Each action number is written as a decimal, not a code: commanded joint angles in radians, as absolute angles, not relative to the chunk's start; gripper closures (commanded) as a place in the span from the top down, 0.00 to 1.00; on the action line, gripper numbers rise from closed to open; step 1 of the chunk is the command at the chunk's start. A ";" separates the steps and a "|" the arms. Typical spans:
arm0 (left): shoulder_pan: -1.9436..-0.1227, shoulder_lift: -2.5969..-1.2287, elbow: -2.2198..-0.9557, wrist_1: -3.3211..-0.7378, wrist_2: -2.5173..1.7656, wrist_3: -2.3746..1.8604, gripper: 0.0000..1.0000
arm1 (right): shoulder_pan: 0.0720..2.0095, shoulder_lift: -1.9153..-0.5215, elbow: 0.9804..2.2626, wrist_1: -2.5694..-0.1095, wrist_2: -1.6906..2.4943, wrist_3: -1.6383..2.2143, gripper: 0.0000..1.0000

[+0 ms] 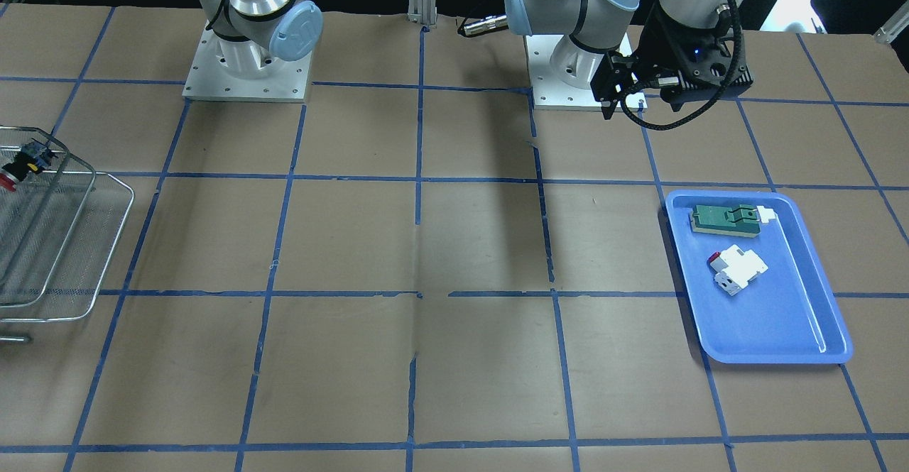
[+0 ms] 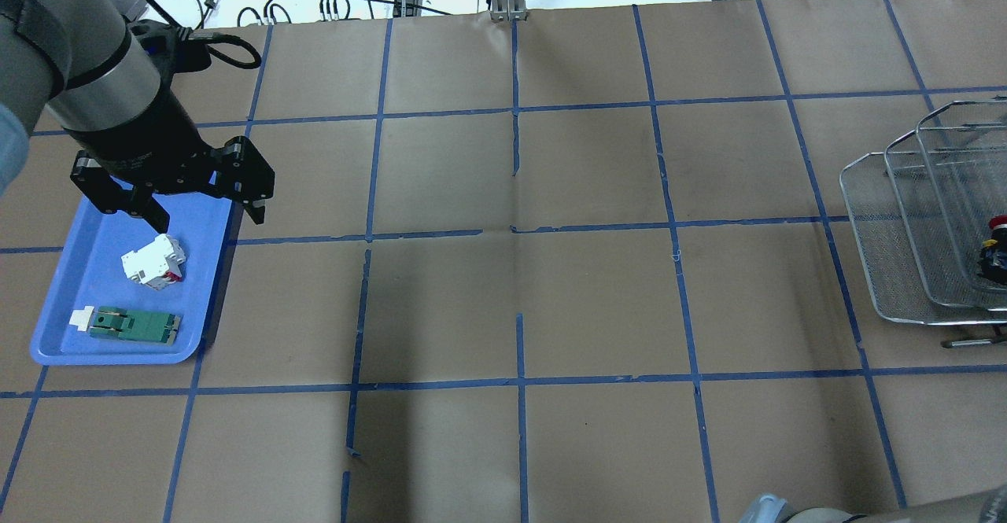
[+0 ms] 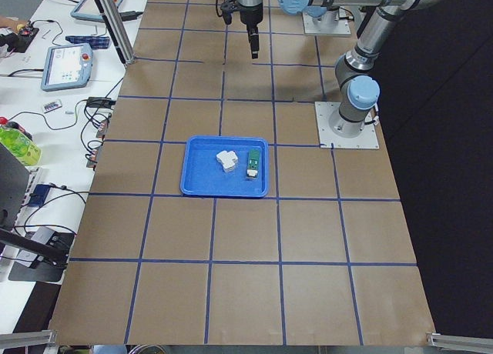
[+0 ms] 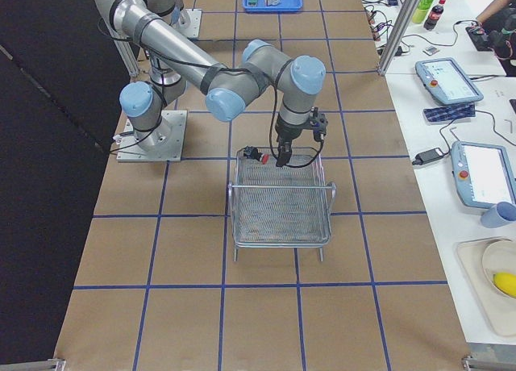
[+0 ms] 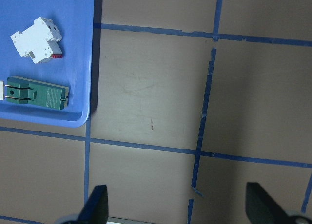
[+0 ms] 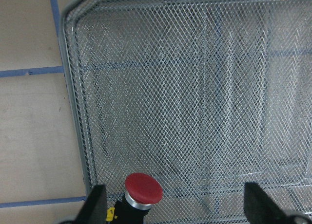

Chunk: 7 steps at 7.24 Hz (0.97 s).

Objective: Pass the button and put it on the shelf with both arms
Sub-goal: 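Lower the button into the mesh rack and open the right gripper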

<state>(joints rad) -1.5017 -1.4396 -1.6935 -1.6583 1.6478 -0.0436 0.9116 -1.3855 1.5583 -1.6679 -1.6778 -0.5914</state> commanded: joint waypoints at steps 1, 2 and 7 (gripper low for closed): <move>-1.502 -1.431 -1.695 -1.658 1.640 -0.043 1.00 | 0.931 -1.402 1.545 -1.663 -1.674 -0.581 1.00; -1.502 -1.428 -1.695 -1.658 1.626 -0.043 1.00 | 0.983 -1.419 1.545 -1.666 -1.671 -0.581 1.00; -1.502 -1.408 -1.695 -1.661 1.606 -0.045 1.00 | 1.510 -1.611 1.552 -1.519 -1.625 -0.230 1.00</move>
<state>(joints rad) -1.5018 -1.4140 -1.6944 -1.6589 1.6024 -0.0450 1.3892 -1.5858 1.5503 -1.5324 -1.6567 -0.3695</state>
